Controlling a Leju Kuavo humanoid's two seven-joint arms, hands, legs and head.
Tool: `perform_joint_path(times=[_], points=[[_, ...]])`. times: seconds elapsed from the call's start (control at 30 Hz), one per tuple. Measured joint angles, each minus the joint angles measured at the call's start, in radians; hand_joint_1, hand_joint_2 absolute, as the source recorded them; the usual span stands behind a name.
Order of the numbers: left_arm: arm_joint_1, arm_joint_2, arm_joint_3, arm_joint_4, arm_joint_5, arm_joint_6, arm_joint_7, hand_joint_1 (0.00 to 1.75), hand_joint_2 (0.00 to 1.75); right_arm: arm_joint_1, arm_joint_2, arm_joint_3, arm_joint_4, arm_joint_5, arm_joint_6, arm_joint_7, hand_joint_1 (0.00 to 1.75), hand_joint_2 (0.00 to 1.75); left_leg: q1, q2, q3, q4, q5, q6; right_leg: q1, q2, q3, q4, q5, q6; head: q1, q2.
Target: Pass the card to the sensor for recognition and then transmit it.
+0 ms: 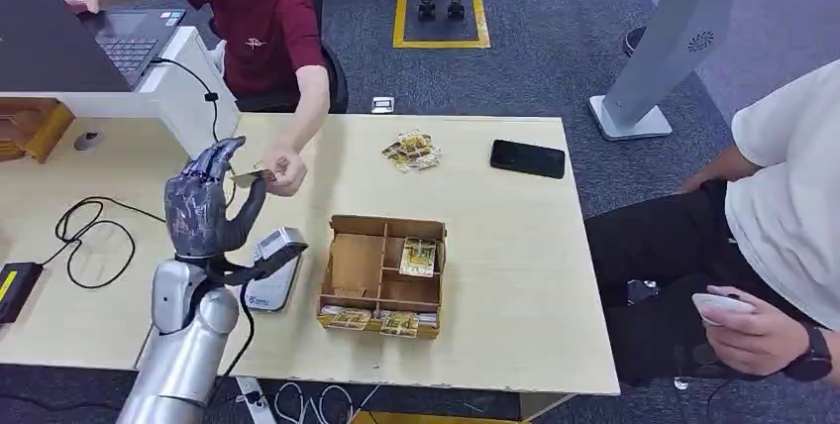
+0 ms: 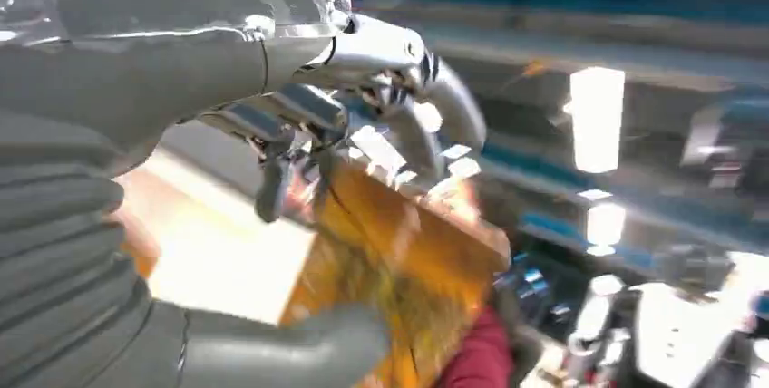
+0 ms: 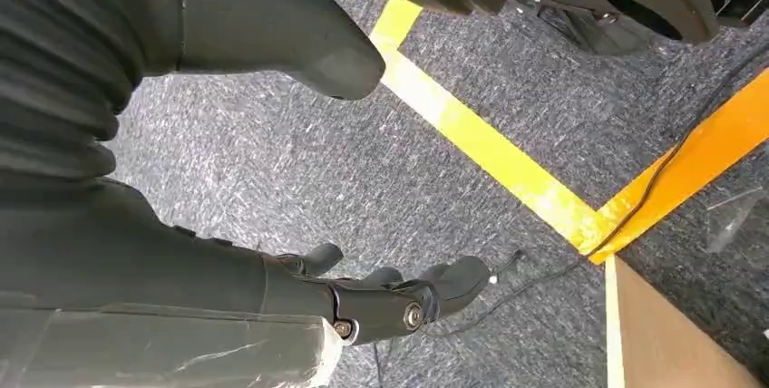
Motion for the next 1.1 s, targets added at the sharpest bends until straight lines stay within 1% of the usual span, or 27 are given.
perform_joint_path(times=[0.07, 0.13, 0.2, 0.3, 0.37, 0.4, 0.47, 0.5, 0.63, 0.73, 0.83, 0.9, 1.0, 1.1], points=[[-0.006, 0.007, -0.032, 0.020, 0.086, 0.000, 0.058, 0.00, 1.75, 0.000, 0.000, 0.000, -0.001, -0.001, -0.003, 0.000, 0.00, 1.75, 0.000, 0.000, 0.000, 0.000, 0.000, 0.000, 0.000, 0.000, 0.000, 0.000, 0.000, 0.000, 0.000, 0.000], [-0.014, 0.024, -0.093, 0.038, 0.185, -0.001, 0.127, 0.00, 1.75, 0.000, 0.000, 0.000, -0.001, -0.001, -0.006, 0.000, 0.00, 1.75, 0.000, 0.000, 0.000, 0.000, 0.000, 0.000, 0.000, 0.000, 0.000, 0.000, 0.000, 0.000, 0.000, 0.000], [-0.018, 0.045, -0.148, 0.044, 0.236, -0.003, 0.161, 0.00, 1.75, 0.001, 0.000, -0.002, -0.001, -0.001, -0.008, 0.001, 0.00, 1.75, 0.000, 0.000, 0.000, 0.000, 0.000, 0.000, 0.000, 0.000, 0.000, 0.000, 0.000, 0.000, 0.000, 0.000], [-0.018, 0.062, -0.210, 0.045, 0.322, -0.012, 0.181, 0.00, 1.75, 0.001, 0.000, -0.005, -0.001, -0.001, -0.011, 0.002, 0.00, 1.75, 0.000, 0.000, 0.000, 0.000, 0.000, 0.000, 0.000, 0.000, 0.000, 0.000, 0.000, 0.000, 0.000, 0.000], [-0.017, 0.074, -0.250, 0.041, 0.374, -0.047, 0.181, 0.00, 1.75, 0.001, 0.000, -0.007, -0.001, -0.002, -0.013, 0.002, 0.00, 1.75, 0.000, 0.000, -0.001, 0.000, 0.000, 0.000, 0.000, 0.000, 0.000, 0.000, 0.000, 0.000, 0.000, 0.000], [-0.013, 0.082, -0.272, 0.031, 0.406, -0.083, 0.180, 0.00, 1.75, 0.001, 0.000, -0.009, -0.001, -0.004, -0.013, 0.002, 0.00, 1.75, 0.000, 0.000, -0.001, 0.000, 0.000, 0.000, 0.000, 0.000, 0.000, 0.000, 0.000, 0.000, 0.000, 0.000], [0.001, 0.100, -0.318, -0.006, 0.481, -0.189, 0.173, 0.00, 1.75, 0.002, 0.000, -0.014, -0.001, -0.006, -0.013, 0.000, 0.00, 1.75, 0.000, 0.000, -0.001, 0.000, 0.000, 0.000, 0.000, 0.000, 0.000, 0.000, 0.000, 0.000, 0.000, 0.000], [0.010, 0.109, -0.338, -0.024, 0.498, -0.223, 0.170, 0.00, 1.75, 0.002, 0.000, -0.016, -0.001, -0.007, -0.013, 0.000, 0.00, 1.75, 0.000, 0.000, -0.001, 0.000, 0.000, 0.000, 0.000, 0.000, 0.000, 0.000, 0.000, 0.000, 0.000, 0.000], [0.063, 0.158, -0.424, -0.136, 0.578, -0.366, 0.129, 0.00, 1.75, 0.006, 0.000, -0.029, -0.001, -0.021, -0.013, -0.004, 0.00, 1.75, 0.000, 0.000, -0.001, 0.000, 0.000, 0.000, 0.000, 0.000, 0.000, 0.000, 0.000, 0.000, 0.000, 0.000], [0.111, 0.196, -0.476, -0.234, 0.624, -0.447, 0.104, 0.00, 1.75, 0.009, 0.000, -0.034, -0.001, -0.020, -0.013, -0.005, 0.00, 1.75, 0.000, 0.000, -0.001, 0.000, 0.000, 0.000, 0.000, 0.000, -0.001, 0.000, 0.000, 0.000, 0.000, 0.000], [0.153, 0.223, -0.516, -0.324, 0.652, -0.490, 0.078, 0.00, 1.75, 0.011, 0.000, -0.042, -0.001, -0.022, -0.013, -0.006, 0.00, 1.75, 0.000, 0.000, -0.001, 0.000, -0.001, 0.000, 0.000, 0.000, -0.001, 0.000, 0.000, 0.000, 0.000, 0.000], [0.179, 0.244, -0.543, -0.375, 0.647, -0.507, 0.057, 0.00, 1.75, 0.011, 0.000, -0.045, -0.001, -0.021, -0.013, -0.008, 0.00, 1.75, 0.000, 0.000, -0.001, 0.000, -0.001, 0.000, 0.000, 0.000, -0.001, 0.000, 0.000, 0.000, 0.000, 0.000], [0.209, 0.272, -0.587, -0.433, 0.592, -0.500, 0.039, 0.00, 1.75, 0.012, 0.000, -0.050, -0.001, -0.019, -0.012, -0.012, 0.00, 1.75, 0.000, 0.000, -0.001, 0.000, -0.001, 0.000, 0.000, 0.000, -0.001, 0.000, 0.000, 0.000, 0.000, 0.000], [0.232, 0.289, -0.621, -0.457, 0.543, -0.480, 0.032, 0.00, 1.75, 0.012, 0.000, -0.052, -0.001, -0.018, -0.012, -0.014, 0.00, 1.75, 0.000, 0.000, -0.001, 0.000, 0.000, 0.000, 0.000, 0.000, -0.001, 0.000, 0.000, 0.000, 0.000, 0.000]])
